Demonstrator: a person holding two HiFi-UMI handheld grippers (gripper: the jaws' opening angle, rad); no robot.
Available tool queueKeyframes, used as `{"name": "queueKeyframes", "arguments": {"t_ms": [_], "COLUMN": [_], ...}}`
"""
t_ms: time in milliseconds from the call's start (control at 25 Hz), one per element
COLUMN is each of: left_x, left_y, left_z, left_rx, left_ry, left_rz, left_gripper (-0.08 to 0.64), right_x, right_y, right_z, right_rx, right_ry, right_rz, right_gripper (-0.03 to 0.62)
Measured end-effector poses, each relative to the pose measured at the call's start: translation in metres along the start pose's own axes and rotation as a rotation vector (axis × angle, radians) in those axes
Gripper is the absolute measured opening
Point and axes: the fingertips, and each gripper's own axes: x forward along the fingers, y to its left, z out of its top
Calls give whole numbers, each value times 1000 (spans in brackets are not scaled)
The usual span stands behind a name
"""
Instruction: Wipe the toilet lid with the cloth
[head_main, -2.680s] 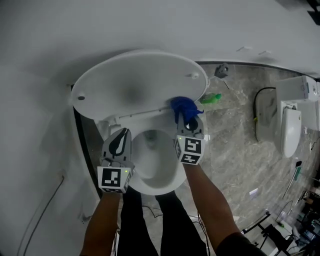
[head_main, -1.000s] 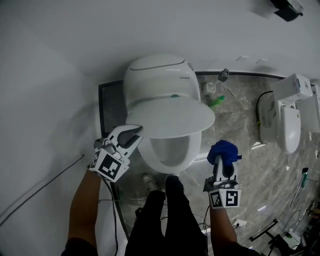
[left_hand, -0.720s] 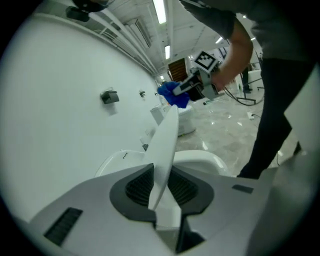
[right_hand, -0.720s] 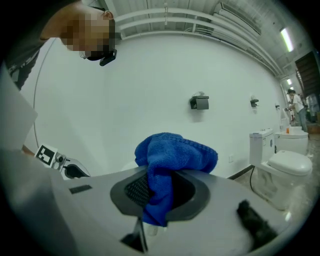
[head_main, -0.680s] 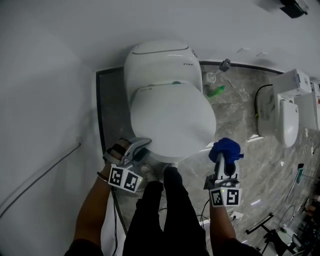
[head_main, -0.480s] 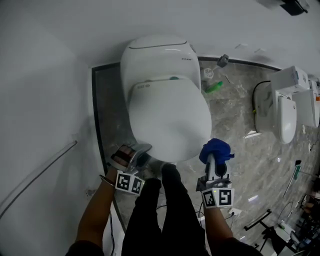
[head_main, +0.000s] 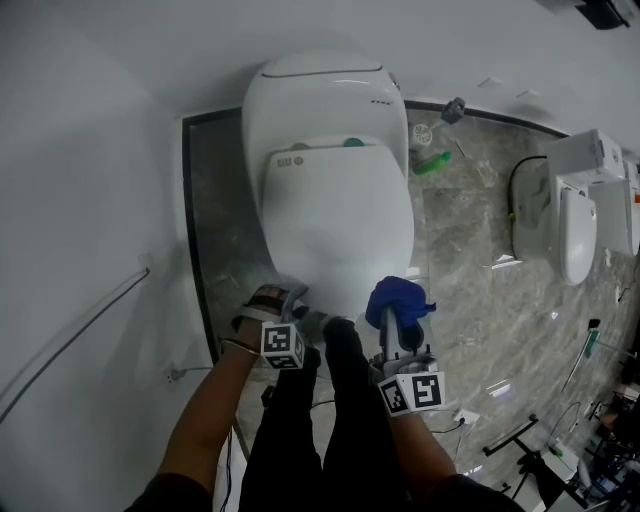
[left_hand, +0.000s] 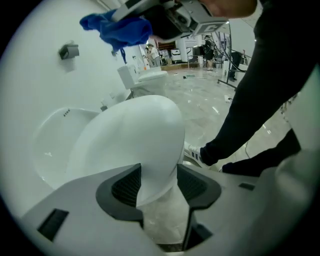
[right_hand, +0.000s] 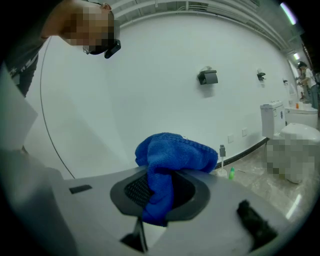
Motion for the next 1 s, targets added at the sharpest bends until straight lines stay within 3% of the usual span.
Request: {"name": "queueKeyframes", "arguments": {"t_ms": [120,240,320,400,560,680,760,880,1000], "left_x": [14,23,21,5,-47,-86,-102,-107,-103], "left_y": [-7,-6,-3,5,43,105,149,201,237], "left_z": [-6,-6,-4,2,11,-7,-31,-77,-112], "left_rx": [-68,-150,-261,-449,-949,-1240,-1338,-1383,-1483], "left_ry": [36,28,-18,-117,-398,-571,-608,-535,-469], "left_rz": [-74,-93,-92,-108,-128,14,156,366,479], "left_gripper": [213,215,215,212,212,212,210,198,95], "right_x": [3,11,20,34,89,147,186,240,282], "right_y": [3,5,7,9,22,40,52,67,79], "right_z": [-8,-14,-17,-18,-21,-23,-23,-33,-52], "right_rx": [-1,-30,-46,-56,-98,-143,-171,-198,-231], "right_ry": [20,42,54,67,140,212,249,318,415], "right_rz": [13,36,56,78,155,227,252,250,222], "right_gripper": [58,58,58,58,58,58,58,58,58]}}
